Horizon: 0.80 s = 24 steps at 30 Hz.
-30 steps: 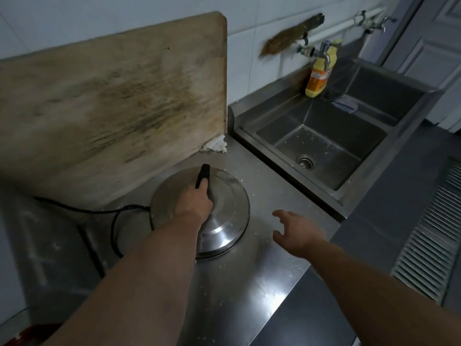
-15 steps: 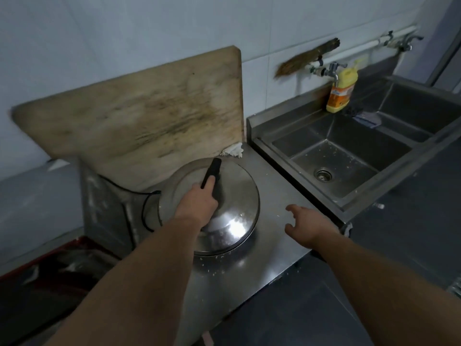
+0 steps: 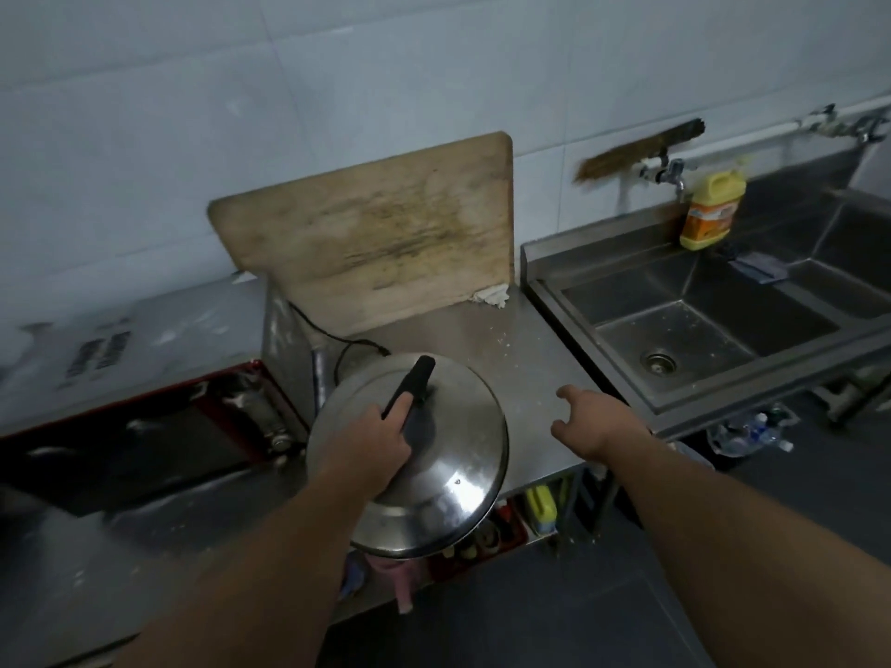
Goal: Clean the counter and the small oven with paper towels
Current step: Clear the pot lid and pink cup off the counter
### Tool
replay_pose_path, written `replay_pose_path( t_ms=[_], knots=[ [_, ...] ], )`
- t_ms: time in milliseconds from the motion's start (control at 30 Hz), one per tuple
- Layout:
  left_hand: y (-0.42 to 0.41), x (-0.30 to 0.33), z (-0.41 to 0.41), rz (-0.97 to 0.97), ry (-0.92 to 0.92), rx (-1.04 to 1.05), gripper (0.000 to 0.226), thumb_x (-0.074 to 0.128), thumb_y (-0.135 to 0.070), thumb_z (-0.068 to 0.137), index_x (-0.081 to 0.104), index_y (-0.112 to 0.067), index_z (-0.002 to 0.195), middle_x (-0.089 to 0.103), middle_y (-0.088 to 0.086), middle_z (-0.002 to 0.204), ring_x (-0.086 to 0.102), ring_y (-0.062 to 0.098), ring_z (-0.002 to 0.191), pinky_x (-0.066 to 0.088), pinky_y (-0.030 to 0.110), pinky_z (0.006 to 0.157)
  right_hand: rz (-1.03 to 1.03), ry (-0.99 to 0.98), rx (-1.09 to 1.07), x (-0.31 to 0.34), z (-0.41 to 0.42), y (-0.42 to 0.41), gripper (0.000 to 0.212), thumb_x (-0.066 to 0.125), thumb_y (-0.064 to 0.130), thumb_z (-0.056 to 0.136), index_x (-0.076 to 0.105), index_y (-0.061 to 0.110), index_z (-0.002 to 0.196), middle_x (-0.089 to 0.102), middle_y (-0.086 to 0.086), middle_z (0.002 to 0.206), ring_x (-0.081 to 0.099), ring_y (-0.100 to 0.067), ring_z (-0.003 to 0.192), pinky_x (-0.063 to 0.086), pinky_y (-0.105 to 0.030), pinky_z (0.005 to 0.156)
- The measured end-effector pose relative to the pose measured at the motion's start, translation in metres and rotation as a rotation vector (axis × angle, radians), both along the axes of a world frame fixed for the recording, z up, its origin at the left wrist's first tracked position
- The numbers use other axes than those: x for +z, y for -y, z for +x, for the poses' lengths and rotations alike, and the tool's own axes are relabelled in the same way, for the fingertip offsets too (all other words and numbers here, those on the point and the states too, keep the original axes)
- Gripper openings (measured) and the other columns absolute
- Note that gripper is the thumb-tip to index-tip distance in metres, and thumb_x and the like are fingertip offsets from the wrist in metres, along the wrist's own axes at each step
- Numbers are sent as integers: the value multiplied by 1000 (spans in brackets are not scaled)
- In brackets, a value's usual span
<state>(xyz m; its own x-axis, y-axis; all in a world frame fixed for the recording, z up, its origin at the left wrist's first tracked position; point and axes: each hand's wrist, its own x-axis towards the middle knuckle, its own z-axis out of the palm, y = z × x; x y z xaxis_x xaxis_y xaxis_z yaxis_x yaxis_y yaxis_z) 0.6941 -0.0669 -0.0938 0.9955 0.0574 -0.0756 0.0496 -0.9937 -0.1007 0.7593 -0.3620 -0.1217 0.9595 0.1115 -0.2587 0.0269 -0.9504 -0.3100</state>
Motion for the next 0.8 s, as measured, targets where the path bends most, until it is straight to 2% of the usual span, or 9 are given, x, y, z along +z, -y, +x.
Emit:
replay_pose_path(
  t_ms=[100, 233, 333, 500, 633, 733, 800],
  knots=[
    [-13, -13, -33, -3, -30, 12, 62, 40, -36, 101, 17, -31, 159, 55, 10, 122, 54, 26, 104, 35, 34, 77, -26, 11, 22, 4, -8, -14, 64, 50, 47, 90, 33, 26, 148, 56, -9, 136, 57, -30, 115, 50, -40, 92],
    [-53, -43, -88, -168, 3, 30, 66, 55, -28, 94, 32, -30, 156, 57, 14, 119, 58, 32, 102, 41, 35, 82, -21, -2, 56, 0, -25, -58, 65, 53, 46, 90, 33, 25, 149, 54, -9, 139, 55, -30, 119, 49, -39, 95],
    [-93, -51, -138, -234, -69, 91, 68, 48, -37, 97, 18, -36, 158, 49, 5, 127, 54, 24, 104, 47, 39, 90, -25, -10, 146, -7, -48, -113, 65, 53, 47, 89, 36, 25, 147, 56, -9, 137, 56, -31, 117, 49, -38, 94],
    [-183, -68, -230, -135, -15, 86, 65, 41, -48, 95, 16, -37, 154, 53, 2, 116, 52, 21, 98, 49, 41, 91, -26, -11, 304, -17, -116, -227, 63, 53, 47, 88, 38, 27, 145, 60, -8, 128, 57, -31, 113, 50, -38, 91],
    [-271, -78, -314, -32, 55, 138, 64, 44, -48, 90, 34, -33, 151, 61, 6, 104, 55, 24, 89, 48, 41, 83, -15, -30, 398, -20, -189, -320, 60, 53, 44, 89, 38, 25, 145, 60, -9, 125, 56, -30, 112, 48, -37, 86],
    [-332, -85, -378, -103, 9, 293, 64, 35, -53, 91, 24, -38, 152, 59, 3, 114, 55, 21, 98, 48, 41, 92, -17, -70, 427, -23, -239, -380, 61, 56, 36, 86, 38, 28, 144, 59, -7, 130, 57, -29, 114, 49, -38, 89],
    [-373, -93, -418, -143, -35, 386, 62, 36, -49, 96, 16, -40, 155, 57, -1, 114, 53, 15, 95, 48, 34, 91, -31, -100, 439, -33, -268, -419, 62, 56, 32, 83, 39, 30, 143, 62, -6, 127, 59, -27, 110, 51, -37, 88]
  ],
)
